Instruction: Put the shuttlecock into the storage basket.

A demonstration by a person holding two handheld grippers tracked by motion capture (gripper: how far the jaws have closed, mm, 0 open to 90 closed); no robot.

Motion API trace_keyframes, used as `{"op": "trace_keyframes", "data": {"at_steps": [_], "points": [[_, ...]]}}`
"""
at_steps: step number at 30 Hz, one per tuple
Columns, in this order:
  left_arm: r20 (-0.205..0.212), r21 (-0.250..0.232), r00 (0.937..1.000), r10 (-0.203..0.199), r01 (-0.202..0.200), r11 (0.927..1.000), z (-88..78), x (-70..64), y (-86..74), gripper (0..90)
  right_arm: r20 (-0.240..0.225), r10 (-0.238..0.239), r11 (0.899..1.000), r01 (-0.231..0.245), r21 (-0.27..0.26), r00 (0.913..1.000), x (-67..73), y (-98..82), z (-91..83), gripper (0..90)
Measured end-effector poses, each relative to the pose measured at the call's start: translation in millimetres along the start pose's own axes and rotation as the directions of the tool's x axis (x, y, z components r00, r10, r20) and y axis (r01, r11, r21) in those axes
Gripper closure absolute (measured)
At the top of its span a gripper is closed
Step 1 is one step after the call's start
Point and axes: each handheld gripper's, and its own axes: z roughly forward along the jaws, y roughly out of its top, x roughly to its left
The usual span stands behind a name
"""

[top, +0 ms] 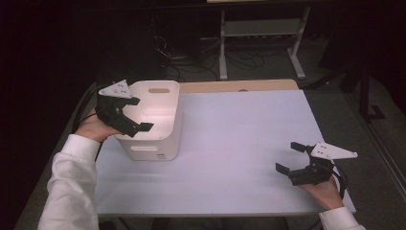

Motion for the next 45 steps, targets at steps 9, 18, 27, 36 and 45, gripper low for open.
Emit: {"op": "trace_keyframes", "data": {"at_steps": [9, 18, 27, 36, 45], "points": [[-0.04, -0.096, 0.9992, -0.006, 0.002, 0.9953, -13.8, -10.3, -14.5, 0.0, 0.0, -0.006, 1.0, 0.006, 0.004, 1.0, 1.5, 0.6, 0.9, 0.0], [-0.041, -0.15, 0.9989, -0.023, 0.017, 0.9885, -13.2, -18.8, -27.9, 0.0, -0.002, -0.004, 1.0, 0.004, 0.005, 1.0, 1.8, 0.2, 1.5, 0.0], [-0.064, -0.252, 0.9961, -0.061, 0.043, 0.9669, -15.6, -29.8, -45.2, 0.0, -0.001, -0.003, 1.0, 0.003, 0.006, 1.0, 1.8, -0.1, 1.6, 0.0], [-0.12, -0.331, 0.9882, -0.096, 0.051, 0.9421, -13.2, -44.4, -65.5, 0.0, 0.0, -0.004, 1.0, 0.004, 0.007, 1.0, 1.9, -0.3, 2.3, 0.0], [-0.114, -0.404, 0.9836, -0.139, 0.082, 0.9112, -13.4, -54.4, -81.4, 0.0, 0.001, -0.005, 1.0, 0.005, 0.008, 1.0, 1.8, -0.4, 2.4, 0.0]]}}
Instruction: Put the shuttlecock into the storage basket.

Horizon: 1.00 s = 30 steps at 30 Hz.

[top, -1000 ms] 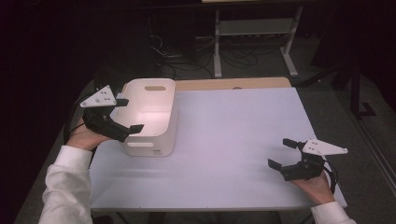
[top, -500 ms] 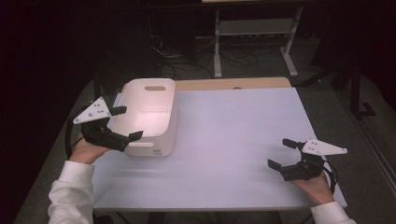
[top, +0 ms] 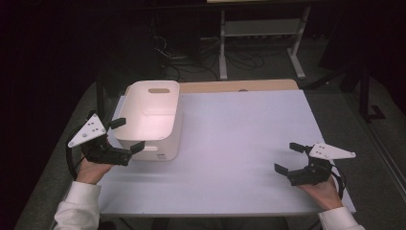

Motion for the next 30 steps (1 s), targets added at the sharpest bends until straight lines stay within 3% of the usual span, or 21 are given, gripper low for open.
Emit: {"op": "trace_keyframes", "data": {"at_steps": [4, 8, 14, 19, 24, 25, 30], "points": [[-0.016, -0.021, 0.9998, -0.013, 0.013, 0.9997, -1.0, -3.7, -7.4, 0.0, -0.001, 0.001, 1.0, -0.001, 0.001, 1.0, 0.2, 0.0, 0.3, 0.0], [-0.028, -0.037, 0.9983, -0.052, 0.051, 0.998, -2.0, -3.4, -15.5, 0.0, 0.0, 0.003, 1.0, -0.003, 0.001, 1.0, 0.2, -0.2, 0.2, 0.0], [-0.034, -0.078, 0.9978, -0.058, 0.055, 0.9954, -6.6, -5.2, -25.7, 0.0, 0.001, 0.002, 1.0, -0.002, -0.001, 1.0, 0.4, -0.3, 0.2, 0.0], [-0.009, -0.131, 0.9977, -0.067, 0.065, 0.9892, -11.1, -8.1, -33.3, 0.0, 0.003, 0.006, 1.0, -0.006, -0.004, 1.0, 0.4, -0.2, -1.0, 0.0], [0.008, -0.128, 0.9966, -0.082, 0.083, 0.9883, -12.2, -9.3, -42.9, 0.0, 0.005, 0.005, 1.0, -0.005, -0.003, 1.0, 0.9, -0.1, -1.2, 0.0], [0.005, -0.122, 0.9976, -0.069, 0.069, 0.9901, -13.0, -8.5, -45.0, 0.0, 0.004, 0.004, 1.0, -0.004, -0.002, 1.0, 0.7, -0.1, -1.0, 0.0], [0.013, -0.141, 0.9971, -0.076, 0.077, 0.9871, -14.9, -9.7, -54.3, 0.0, 0.005, 0.001, 1.0, -0.001, 0.0, 1.0, 0.4, -0.4, -0.7, 0.0]]}}
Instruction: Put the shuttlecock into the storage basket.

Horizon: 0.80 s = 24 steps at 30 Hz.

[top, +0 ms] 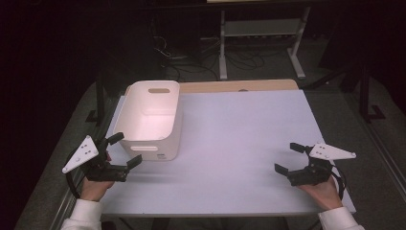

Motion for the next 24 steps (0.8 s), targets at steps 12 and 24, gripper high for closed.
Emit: {"op": "trace_keyframes", "data": {"at_steps": [12, 24], "points": [[0.0, 0.008, 0.9999, -0.015, 0.015, 0.9999, -3.6, -1.3, -22.9, 0.0, -0.001, 0.003, 1.0, -0.003, 0.003, 1.0, -0.2, -0.2, 0.7, 0.0], [-0.006, -0.002, 0.9998, -0.02, 0.02, 0.9998, -6.4, -0.8, -35.9, 0.0, -0.001, 0.001, 1.0, -0.001, 0.003, 1.0, -0.5, 0.0, -0.2, 0.0]]}}
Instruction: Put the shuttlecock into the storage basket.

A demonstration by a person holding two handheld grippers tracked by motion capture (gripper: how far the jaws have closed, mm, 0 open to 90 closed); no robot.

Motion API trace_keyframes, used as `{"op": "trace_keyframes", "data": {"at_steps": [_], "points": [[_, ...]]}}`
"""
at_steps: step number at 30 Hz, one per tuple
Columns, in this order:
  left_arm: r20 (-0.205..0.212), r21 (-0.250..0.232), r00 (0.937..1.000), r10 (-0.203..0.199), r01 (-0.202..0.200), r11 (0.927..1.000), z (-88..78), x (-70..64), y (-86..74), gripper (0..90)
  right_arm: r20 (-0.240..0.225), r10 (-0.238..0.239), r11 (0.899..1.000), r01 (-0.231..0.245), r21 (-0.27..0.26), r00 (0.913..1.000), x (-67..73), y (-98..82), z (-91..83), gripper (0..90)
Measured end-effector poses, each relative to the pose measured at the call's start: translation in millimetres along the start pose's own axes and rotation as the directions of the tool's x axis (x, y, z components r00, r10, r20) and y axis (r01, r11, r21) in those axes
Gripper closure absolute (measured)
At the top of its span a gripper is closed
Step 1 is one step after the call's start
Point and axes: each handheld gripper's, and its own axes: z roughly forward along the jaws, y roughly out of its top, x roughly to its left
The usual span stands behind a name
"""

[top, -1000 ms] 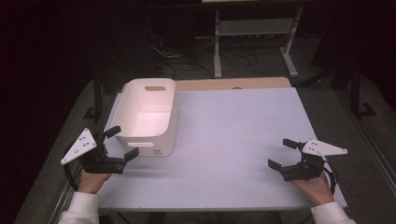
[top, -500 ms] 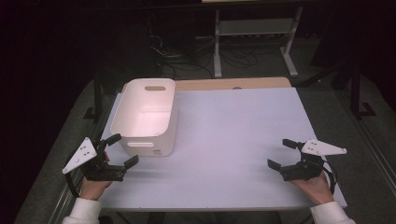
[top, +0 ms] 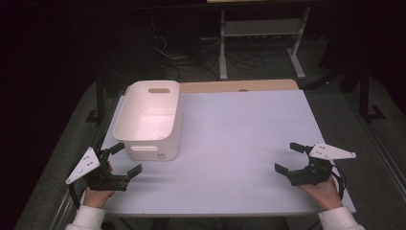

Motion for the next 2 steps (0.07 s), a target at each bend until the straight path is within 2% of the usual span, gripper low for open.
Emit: {"op": "trace_keyframes", "data": {"at_steps": [2], "points": [[-0.006, 0.002, 1.0, 0.001, -0.001, 1.0, -1.0, 0.8, -1.2, 0.0, 0.002, 0.001, 1.0, -0.001, -0.004, 1.0, -0.3, -0.1, -0.3, 0.0]]}}
